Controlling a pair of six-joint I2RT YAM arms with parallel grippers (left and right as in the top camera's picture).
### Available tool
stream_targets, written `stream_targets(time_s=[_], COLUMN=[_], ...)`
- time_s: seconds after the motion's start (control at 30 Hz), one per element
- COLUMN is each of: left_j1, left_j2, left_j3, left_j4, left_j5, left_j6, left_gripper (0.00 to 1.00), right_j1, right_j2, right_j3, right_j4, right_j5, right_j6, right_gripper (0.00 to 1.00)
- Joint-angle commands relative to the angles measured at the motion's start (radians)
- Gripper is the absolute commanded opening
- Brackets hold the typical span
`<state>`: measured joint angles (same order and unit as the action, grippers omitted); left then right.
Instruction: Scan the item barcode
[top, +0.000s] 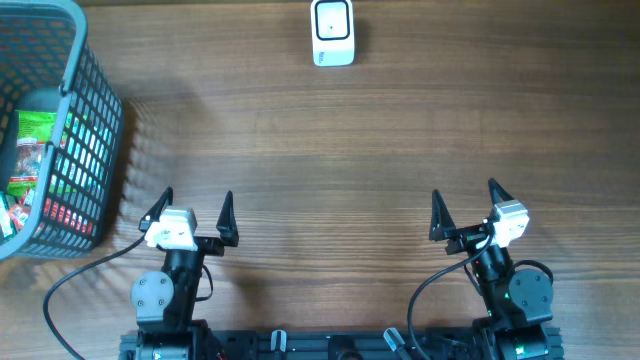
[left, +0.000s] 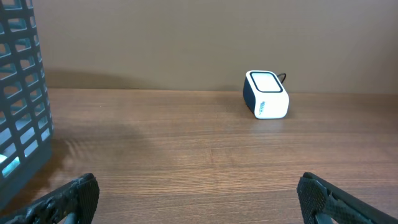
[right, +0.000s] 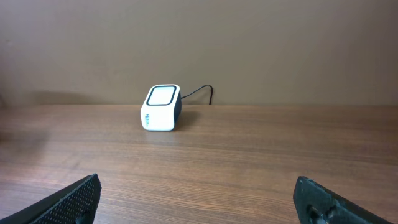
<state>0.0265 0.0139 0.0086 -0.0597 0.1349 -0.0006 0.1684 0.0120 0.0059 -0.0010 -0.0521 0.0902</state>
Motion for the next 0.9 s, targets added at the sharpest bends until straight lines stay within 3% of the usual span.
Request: stream_targets(time_s=[0.0, 0.33, 0.5, 0.7, 0.87], left_j1=[0.004, 0.003, 0.004, 0.004, 0.003], left_j2=[-0.005, -0.005, -0.005, 0.048, 0.324], left_j3=[-0.003, -0.003, 0.039, 0.284, 0.662], left_j4=[-0.006, -0.003, -0.033, -0.315, -0.639], left_j5=[-0.009, 0.007, 0.102, 0.143, 0.173], left_j6=[0.016, 0.016, 0.015, -0.019, -0.018], left_gripper=[1.00, 1.00, 1.00, 1.00, 1.00], right_j1=[-0.004, -0.004, -0.004, -0.004, -0.004], right_j2=[0.006, 0.006, 0.006, 0.006, 0.006], right_j3=[-0.001, -0.001, -0.001, -0.001, -0.001], right_j4=[0.003, 0.003, 0.003, 0.003, 0.003], right_j5=[-0.008, -0.008, -0.008, -0.008, -0.008], right_j6=[0.018, 0.017, 0.018, 0.018, 0.018], right_gripper=[1.00, 1.00, 1.00, 1.00, 1.00])
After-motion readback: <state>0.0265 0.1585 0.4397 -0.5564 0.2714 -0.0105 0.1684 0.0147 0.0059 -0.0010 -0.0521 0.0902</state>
